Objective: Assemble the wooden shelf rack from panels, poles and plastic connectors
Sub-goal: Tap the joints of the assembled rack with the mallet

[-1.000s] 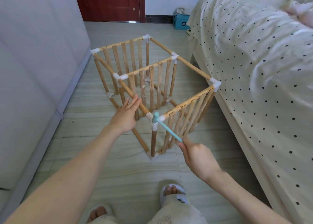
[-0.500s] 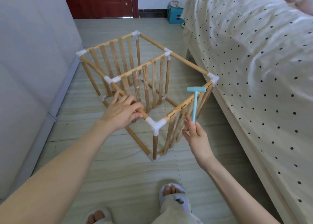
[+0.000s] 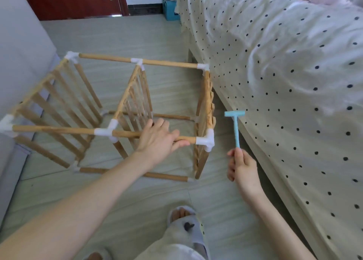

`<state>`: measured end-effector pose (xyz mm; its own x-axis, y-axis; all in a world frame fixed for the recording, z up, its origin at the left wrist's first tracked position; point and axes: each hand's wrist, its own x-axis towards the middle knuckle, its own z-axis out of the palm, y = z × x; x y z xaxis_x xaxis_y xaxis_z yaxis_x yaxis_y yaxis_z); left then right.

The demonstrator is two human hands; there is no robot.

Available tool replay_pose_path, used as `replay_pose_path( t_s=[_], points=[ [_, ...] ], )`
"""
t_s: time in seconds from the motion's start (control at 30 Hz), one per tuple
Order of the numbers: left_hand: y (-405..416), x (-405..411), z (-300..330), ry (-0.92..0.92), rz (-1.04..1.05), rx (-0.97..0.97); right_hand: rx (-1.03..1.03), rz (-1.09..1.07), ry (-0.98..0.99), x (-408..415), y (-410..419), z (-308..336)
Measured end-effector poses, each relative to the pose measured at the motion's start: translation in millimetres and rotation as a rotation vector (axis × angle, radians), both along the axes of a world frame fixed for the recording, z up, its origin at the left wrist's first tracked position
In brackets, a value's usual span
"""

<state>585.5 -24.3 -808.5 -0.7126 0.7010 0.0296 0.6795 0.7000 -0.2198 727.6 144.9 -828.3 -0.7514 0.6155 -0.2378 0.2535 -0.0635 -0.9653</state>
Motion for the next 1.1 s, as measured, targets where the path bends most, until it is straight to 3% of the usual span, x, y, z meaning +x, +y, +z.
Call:
replay_pose_path(
  t_s=[0.13, 0.33, 0.47, 0.6, 0.7, 0.83, 0.93, 1.03, 1.1],
  points=[
    [7.2, -0.2, -9.7, -0.089, 0.057, 0.120, -0.021, -0.078, 0.031, -3.0, 13.8, 7.0],
    [11.1, -16.9, -9.1, -0.125, 0.154, 0.058, 0.043, -0.214, 0.079, -6.0, 14.0, -4.2],
    [6.9, -23.7, -8.3, -0.109, 0.182, 0.054, 0.211, 0.147, -0.053, -0.7, 1.0, -19.1],
    [4.6, -26.0, -8.2, -0.115, 0.158, 0.066, 0.118, -0.270, 0.024, -7.7, 0.9, -20.3],
    [2.8, -27.4, -7.4, -0.120, 0.142, 0.077, 0.118, 0.076, -0.084, -6.6, -10.8, -22.0],
    [0.6, -26.9, -9.9, -0.085, 0.119, 0.078, 0.054, -0.171, -0.026, -4.8, -4.4, -21.3],
    [-1.3, -27.7, -10.1, -0.077, 0.109, 0.089, 0.012, -0.002, -0.110, -4.4, -9.0, -21.9],
    [-2.8, -27.8, -10.5, -0.072, 0.102, 0.103, -0.014, -0.192, -0.071, -3.4, -5.9, -18.0],
    [-3.2, -27.5, -11.3, -0.072, 0.101, 0.109, -0.053, -0.027, -0.117, -2.5, -7.1, -17.2]
  ],
)
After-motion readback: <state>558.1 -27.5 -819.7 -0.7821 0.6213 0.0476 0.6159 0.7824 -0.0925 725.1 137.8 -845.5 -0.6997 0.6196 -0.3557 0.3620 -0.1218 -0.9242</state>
